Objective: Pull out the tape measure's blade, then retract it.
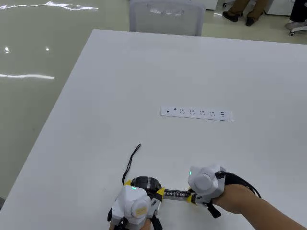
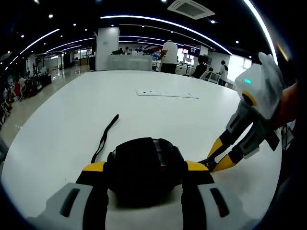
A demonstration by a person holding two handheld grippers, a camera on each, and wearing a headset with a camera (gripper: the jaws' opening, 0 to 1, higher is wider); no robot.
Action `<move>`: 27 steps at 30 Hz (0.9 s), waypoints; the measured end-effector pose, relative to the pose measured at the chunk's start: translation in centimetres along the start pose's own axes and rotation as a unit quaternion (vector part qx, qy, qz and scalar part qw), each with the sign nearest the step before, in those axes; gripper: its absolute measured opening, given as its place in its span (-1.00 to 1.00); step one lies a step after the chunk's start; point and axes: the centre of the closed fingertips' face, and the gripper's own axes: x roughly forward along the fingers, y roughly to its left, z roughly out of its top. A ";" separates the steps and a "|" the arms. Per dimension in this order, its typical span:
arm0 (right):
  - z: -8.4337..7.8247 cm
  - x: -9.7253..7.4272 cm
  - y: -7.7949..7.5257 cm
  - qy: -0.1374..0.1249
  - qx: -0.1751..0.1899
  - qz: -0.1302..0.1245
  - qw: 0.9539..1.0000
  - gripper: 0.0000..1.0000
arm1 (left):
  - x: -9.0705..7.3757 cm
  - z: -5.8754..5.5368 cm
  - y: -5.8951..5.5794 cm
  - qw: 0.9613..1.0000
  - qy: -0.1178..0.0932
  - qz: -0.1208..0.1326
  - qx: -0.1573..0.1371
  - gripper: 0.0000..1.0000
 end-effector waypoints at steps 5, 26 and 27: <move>0.4 0.1 0.1 -0.004 0.004 0.002 1.000 -0.76 | 0.1 0.0 0.0 1.000 0.000 0.000 0.000 0.14; 2.6 0.7 0.6 -0.020 0.000 0.008 1.000 -0.76 | -0.1 0.0 0.0 1.000 0.000 0.000 -0.009 0.15; 2.6 0.8 0.5 -0.022 -0.001 0.007 1.000 -0.76 | -0.1 0.0 0.1 1.000 0.000 0.000 -0.009 0.15</move>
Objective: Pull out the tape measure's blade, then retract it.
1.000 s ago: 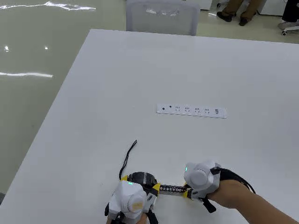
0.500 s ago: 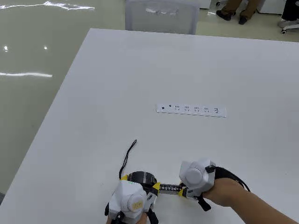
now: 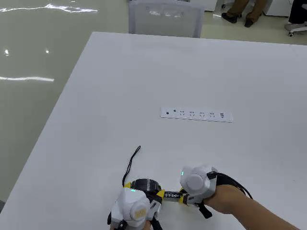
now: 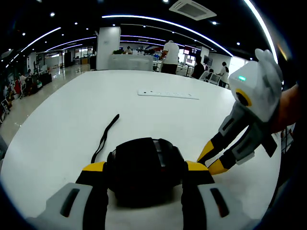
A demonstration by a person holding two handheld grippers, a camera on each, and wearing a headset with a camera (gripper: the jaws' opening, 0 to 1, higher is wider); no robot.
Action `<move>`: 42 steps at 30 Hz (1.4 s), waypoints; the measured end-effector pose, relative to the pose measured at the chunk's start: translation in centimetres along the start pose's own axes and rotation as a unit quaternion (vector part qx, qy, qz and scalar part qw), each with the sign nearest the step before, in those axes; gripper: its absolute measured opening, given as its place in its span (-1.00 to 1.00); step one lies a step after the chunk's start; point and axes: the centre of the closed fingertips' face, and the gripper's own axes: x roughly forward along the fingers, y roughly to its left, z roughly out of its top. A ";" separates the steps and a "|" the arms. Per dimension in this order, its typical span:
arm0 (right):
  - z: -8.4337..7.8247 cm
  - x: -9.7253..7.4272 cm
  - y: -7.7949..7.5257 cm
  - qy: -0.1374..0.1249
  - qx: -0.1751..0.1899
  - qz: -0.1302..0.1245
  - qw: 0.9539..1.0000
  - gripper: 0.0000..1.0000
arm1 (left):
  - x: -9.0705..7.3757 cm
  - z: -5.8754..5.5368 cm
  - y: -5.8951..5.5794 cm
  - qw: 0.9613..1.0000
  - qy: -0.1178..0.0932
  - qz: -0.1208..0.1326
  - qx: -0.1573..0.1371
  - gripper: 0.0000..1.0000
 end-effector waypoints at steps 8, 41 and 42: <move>0.6 0.5 -0.1 -0.013 0.001 0.002 1.000 -0.76 | 0.4 -0.3 0.2 1.000 0.001 -0.003 -0.001 0.14; 4.5 1.9 0.6 -0.051 0.004 0.008 0.999 -0.76 | -0.2 0.3 0.0 1.000 -0.006 -0.011 -0.008 0.13; 4.5 2.1 0.5 -0.053 0.006 0.008 0.999 -0.76 | -0.3 0.3 0.0 1.000 -0.006 -0.011 -0.008 0.13</move>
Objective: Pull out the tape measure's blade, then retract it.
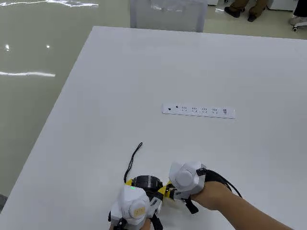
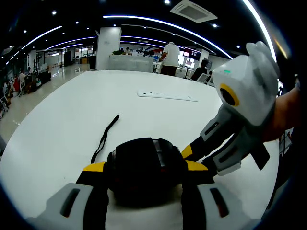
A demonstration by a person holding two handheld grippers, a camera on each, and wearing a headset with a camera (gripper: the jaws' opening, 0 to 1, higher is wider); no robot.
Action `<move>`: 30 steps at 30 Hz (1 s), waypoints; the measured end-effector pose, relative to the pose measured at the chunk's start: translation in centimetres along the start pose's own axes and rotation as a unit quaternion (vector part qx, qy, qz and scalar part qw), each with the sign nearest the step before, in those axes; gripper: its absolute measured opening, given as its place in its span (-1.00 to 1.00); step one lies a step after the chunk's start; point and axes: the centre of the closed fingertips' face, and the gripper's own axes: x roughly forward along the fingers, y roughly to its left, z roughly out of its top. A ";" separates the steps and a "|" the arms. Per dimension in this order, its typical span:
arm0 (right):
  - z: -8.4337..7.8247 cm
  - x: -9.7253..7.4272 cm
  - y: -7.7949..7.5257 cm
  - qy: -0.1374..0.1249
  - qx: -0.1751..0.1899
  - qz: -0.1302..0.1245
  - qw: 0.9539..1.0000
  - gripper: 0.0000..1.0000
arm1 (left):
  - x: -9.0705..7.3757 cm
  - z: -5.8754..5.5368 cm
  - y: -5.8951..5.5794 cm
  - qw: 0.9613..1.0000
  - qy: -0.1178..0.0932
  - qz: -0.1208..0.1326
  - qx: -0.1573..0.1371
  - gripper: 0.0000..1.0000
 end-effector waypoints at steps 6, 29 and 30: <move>0.0 0.3 0.0 0.001 -0.008 -0.001 1.000 -0.75 | 0.2 -0.1 0.1 1.000 0.001 -0.002 0.002 0.14; -1.8 -3.3 0.3 -0.057 0.039 -0.059 0.996 0.05 | -1.3 3.5 0.7 0.995 -0.058 -0.063 0.047 0.45; -1.9 -3.7 0.4 -0.062 0.048 -0.064 0.995 0.12 | -1.5 3.5 1.1 0.995 -0.056 -0.064 0.047 0.50</move>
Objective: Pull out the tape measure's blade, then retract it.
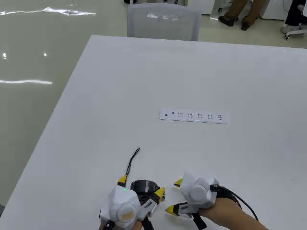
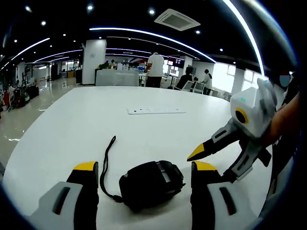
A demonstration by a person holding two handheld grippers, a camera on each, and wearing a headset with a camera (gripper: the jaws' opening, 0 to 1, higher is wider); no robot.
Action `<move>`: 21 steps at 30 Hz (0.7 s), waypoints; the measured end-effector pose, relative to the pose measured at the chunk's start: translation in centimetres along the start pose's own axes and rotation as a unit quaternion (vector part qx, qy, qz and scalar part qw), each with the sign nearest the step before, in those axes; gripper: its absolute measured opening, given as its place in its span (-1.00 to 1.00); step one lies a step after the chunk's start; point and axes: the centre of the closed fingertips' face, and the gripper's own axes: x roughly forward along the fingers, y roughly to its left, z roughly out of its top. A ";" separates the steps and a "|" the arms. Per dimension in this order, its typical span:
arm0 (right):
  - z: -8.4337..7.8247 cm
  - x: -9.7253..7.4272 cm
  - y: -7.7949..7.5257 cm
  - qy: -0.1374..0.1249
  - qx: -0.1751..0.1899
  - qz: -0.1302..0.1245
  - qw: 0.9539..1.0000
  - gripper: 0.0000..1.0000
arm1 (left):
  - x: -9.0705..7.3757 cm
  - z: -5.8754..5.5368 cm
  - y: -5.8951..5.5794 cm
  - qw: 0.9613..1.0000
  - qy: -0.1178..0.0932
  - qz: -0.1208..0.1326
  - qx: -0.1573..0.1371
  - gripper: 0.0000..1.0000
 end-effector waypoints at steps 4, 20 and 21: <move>-0.4 -2.1 0.3 -0.025 0.019 -0.020 0.999 0.43 | -1.6 0.5 1.8 1.000 -0.007 -0.021 -0.001 0.80; -7.5 -10.3 2.1 -0.084 0.128 -0.098 0.983 0.97 | -9.1 -2.8 7.6 0.997 0.004 -0.077 0.014 0.98; -8.1 -10.9 2.3 -0.085 0.132 -0.102 0.982 0.98 | -9.9 -3.0 6.9 0.997 0.006 -0.082 -0.006 0.98</move>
